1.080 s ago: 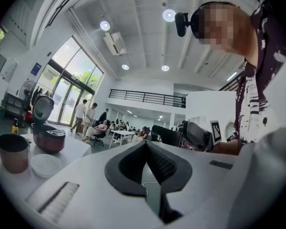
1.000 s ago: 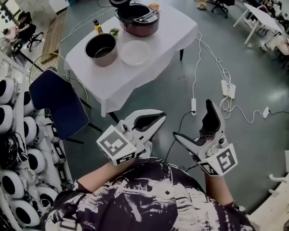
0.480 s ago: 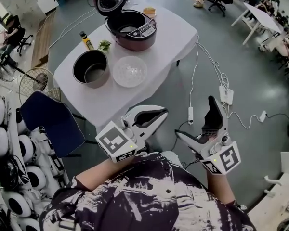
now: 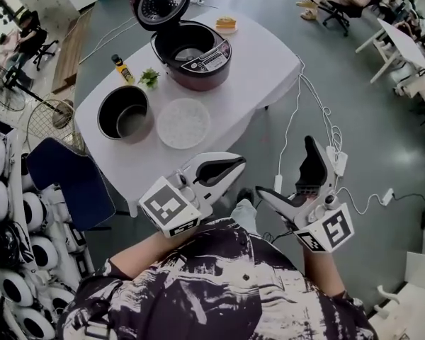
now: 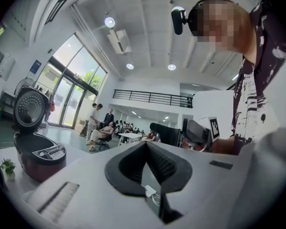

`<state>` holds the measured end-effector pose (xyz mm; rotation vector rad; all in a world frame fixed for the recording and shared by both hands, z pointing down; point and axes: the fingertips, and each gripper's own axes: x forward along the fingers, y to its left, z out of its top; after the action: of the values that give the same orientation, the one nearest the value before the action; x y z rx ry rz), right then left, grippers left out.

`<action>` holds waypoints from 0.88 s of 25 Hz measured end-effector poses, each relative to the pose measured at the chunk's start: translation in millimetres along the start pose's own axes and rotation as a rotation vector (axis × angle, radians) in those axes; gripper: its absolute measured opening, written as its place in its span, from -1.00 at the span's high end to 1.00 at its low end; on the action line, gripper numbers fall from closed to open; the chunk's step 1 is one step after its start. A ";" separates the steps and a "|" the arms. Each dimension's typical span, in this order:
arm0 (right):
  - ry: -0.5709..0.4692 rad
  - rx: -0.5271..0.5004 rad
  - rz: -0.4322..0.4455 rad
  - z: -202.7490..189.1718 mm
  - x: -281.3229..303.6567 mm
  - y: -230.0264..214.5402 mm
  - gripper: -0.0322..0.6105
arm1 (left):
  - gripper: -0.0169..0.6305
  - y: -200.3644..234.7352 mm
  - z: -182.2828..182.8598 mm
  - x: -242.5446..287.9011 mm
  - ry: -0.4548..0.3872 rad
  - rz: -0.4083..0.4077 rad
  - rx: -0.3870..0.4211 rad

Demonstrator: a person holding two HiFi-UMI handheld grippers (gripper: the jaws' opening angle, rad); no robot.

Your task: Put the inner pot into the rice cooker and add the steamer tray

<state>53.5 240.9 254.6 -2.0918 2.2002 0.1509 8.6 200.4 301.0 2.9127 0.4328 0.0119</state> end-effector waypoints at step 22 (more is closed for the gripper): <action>0.033 0.034 0.323 -21.6 125.9 -200.8 -0.77 | 0.93 153.6 22.9 132.2 -0.040 0.332 -0.009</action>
<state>247.6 103.2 257.8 -1.7196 2.5252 0.1027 180.1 90.1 305.7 2.9338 -0.0600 0.0037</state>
